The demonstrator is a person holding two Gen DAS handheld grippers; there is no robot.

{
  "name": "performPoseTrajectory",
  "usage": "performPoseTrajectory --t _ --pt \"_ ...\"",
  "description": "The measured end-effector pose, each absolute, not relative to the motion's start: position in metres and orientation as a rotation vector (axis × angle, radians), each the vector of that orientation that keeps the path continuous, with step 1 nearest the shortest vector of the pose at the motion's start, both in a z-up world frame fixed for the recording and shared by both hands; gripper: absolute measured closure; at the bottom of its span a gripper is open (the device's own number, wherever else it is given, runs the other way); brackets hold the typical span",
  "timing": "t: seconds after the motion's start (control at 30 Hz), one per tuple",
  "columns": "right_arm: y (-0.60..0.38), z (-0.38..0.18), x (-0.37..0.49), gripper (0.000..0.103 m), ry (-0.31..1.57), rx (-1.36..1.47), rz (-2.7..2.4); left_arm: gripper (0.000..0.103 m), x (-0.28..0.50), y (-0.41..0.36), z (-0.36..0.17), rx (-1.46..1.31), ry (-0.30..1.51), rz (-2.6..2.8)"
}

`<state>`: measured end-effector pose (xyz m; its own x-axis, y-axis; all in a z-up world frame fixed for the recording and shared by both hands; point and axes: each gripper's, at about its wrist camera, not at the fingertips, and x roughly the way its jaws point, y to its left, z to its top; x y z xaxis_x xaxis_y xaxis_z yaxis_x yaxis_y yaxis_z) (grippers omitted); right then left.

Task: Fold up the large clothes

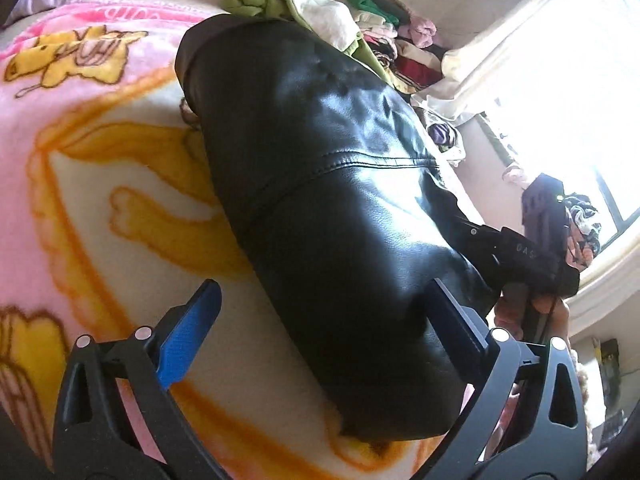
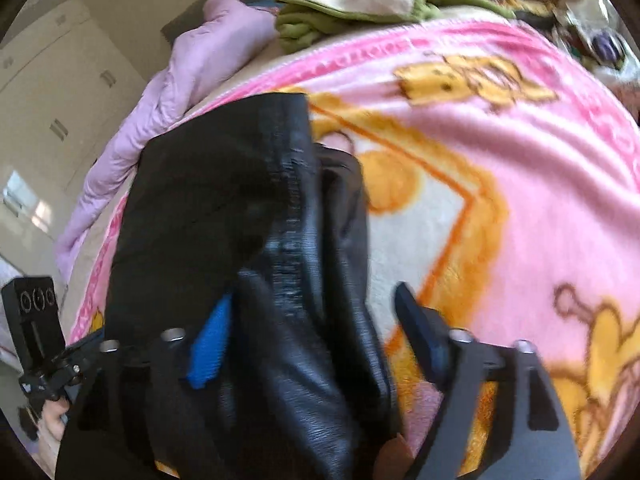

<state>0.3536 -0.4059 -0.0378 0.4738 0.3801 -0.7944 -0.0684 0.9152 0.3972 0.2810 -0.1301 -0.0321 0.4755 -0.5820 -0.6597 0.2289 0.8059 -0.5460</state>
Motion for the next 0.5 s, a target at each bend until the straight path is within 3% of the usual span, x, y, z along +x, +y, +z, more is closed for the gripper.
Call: performPoseTrajectory --t 0.27,0.3,0.33,0.5 --pt "-0.414 -0.057 0.358 0.019 1.185 0.493 0.392 0.008 0.284 -0.129 -0.031 -0.427 0.97 -0.518" --pt "-0.413 -0.059 0.357 0.028 1.198 0.52 0.404 0.008 0.284 -0.129 -0.031 -0.425 0.973 -0.518" --pt "-0.411 -0.06 0.355 0.032 1.204 0.569 0.434 0.008 0.283 -0.128 -0.03 -0.426 0.974 -0.518" --pt "-0.389 -0.056 0.329 0.033 1.21 0.644 0.414 0.009 0.284 -0.124 -0.016 -0.348 0.945 -0.507"
